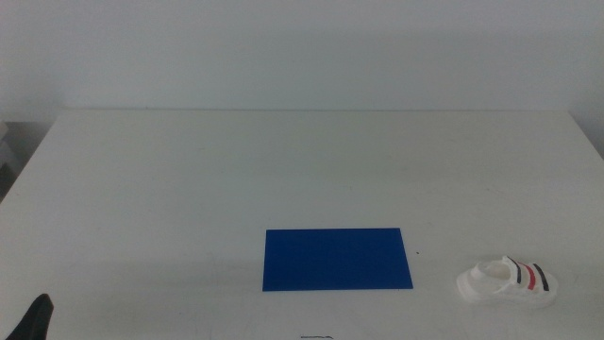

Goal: Use one arm to grab the shoe from the table and place it on the mat.

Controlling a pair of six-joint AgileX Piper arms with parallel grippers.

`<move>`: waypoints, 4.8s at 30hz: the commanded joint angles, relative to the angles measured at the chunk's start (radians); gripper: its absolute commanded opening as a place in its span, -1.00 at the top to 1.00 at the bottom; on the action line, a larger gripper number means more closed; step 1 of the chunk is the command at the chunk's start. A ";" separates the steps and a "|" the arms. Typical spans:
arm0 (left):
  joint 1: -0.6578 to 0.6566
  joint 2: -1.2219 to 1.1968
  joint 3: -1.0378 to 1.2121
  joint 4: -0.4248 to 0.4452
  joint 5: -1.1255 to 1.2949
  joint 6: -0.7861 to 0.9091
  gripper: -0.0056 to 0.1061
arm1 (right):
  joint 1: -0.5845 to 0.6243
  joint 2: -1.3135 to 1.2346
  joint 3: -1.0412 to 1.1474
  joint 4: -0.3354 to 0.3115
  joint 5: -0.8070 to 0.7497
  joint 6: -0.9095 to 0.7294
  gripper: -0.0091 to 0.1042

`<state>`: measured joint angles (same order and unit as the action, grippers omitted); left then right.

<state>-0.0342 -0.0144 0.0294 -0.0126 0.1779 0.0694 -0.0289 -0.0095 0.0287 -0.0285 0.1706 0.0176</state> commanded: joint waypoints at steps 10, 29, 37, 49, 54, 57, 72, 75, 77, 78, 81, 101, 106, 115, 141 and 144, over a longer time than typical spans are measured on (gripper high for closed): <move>-0.004 -0.019 -0.003 -0.009 -0.083 -0.015 -0.78 | -0.005 0.224 -0.328 -0.007 0.151 -0.005 -0.72; -0.004 -0.019 -0.003 -0.009 -0.083 -0.015 -0.78 | -0.005 0.924 -0.955 0.082 0.564 -0.005 -0.72; -0.004 -0.019 -0.003 -0.009 -0.083 -0.015 -0.78 | 0.073 1.049 -1.012 0.163 0.665 -0.005 -0.72; -0.004 -0.019 -0.003 -0.009 -0.083 -0.015 -0.78 | 0.251 1.122 -1.012 0.147 0.650 0.004 -0.72; -0.004 -0.019 -0.003 -0.009 -0.083 -0.015 -0.78 | 0.251 1.134 -1.012 0.119 0.606 0.135 -0.72; -0.004 -0.019 -0.003 -0.009 -0.083 -0.015 -0.78 | 0.251 1.156 -1.012 0.084 0.575 0.255 -0.72; -0.004 -0.019 -0.003 -0.009 -0.083 -0.015 -0.78 | 0.253 1.398 -1.045 -0.064 0.604 1.069 -0.72; -0.004 -0.019 -0.003 -0.009 -0.083 -0.015 -0.78 | 0.254 1.444 -1.083 -0.053 0.658 1.259 -0.72; -0.004 -0.019 -0.003 -0.009 -0.083 -0.015 -0.78 | 0.254 1.474 -1.112 -0.027 0.730 1.460 -0.72; -0.004 -0.019 -0.003 -0.009 -0.083 -0.015 -0.78 | 0.254 1.486 -1.124 -0.015 0.770 1.528 -0.72; -0.004 -0.019 -0.003 -0.009 -0.083 -0.015 -0.78 | 0.254 1.531 -1.157 0.015 0.852 1.669 -0.72; -0.004 -0.019 -0.003 -0.009 -0.083 -0.015 -0.78 | 0.254 1.695 -1.193 -0.049 0.854 1.818 -0.72; -0.004 -0.019 -0.003 -0.009 -0.083 -0.015 -0.78 | 0.254 1.743 -1.193 -0.049 0.829 1.798 -0.72; -0.004 -0.019 -0.003 -0.009 -0.083 -0.015 -0.78 | 0.254 1.796 -1.193 -0.029 0.807 1.775 -0.66; -0.004 -0.019 -0.003 -0.009 -0.083 -0.015 -0.78 | 0.513 1.793 -1.525 -0.051 1.119 2.000 0.86; -0.004 -0.019 -0.003 -0.009 -0.083 -0.015 -0.78 | 0.593 1.821 -1.591 -0.054 1.096 2.096 0.86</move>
<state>-0.0342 -0.0144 0.0294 -0.0126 0.1779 0.0694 0.5251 1.8465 -1.5036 -0.0595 1.2032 2.0509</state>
